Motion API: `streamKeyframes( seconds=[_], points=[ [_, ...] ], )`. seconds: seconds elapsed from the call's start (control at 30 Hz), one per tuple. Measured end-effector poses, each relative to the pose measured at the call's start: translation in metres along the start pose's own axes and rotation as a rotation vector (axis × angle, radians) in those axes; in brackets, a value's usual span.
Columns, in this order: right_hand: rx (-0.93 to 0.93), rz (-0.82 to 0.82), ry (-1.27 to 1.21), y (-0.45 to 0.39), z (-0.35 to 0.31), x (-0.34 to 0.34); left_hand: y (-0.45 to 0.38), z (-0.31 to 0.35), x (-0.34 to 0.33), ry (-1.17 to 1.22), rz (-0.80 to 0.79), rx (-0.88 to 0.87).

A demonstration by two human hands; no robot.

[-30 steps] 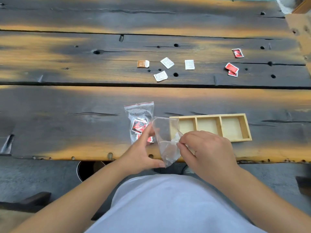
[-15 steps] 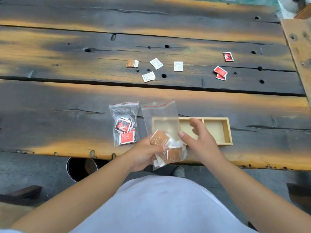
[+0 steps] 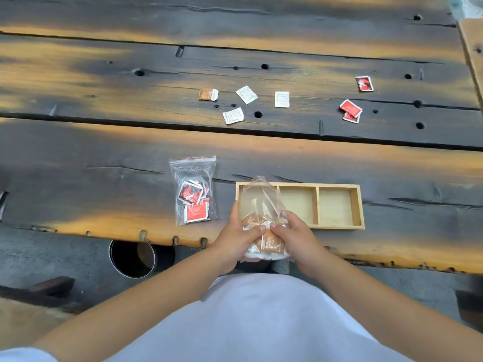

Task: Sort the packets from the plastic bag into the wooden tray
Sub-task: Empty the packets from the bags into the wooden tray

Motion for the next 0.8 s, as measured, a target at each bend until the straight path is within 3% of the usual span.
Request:
streamKeyframes(
  seconds=[0.3, 0.53, 0.8],
  points=[
    [-0.21, -0.107, 0.103, -0.012, 0.007, -0.008, 0.001, -0.006, -0.001, 0.105, -0.028, 0.189],
    [-0.374, -0.013, 0.01, -0.014, 0.001, 0.0, -0.004, -0.003, 0.0, 0.189, -0.006, 0.325],
    [-0.355, 0.048, 0.005, -0.016, -0.02, -0.002, 0.001, 0.016, -0.007, 0.401, -0.061, 0.424]
  ],
)
Point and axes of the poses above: each hand's wrist, its own y-axis away from the middle knuckle, its own x-axis out of the back of the hand, z = x × y, the point moved 10 cm from there along -y, towards the middle knuckle, and after that the axes turned 2 degrees about -z, right-handed, at the moved point
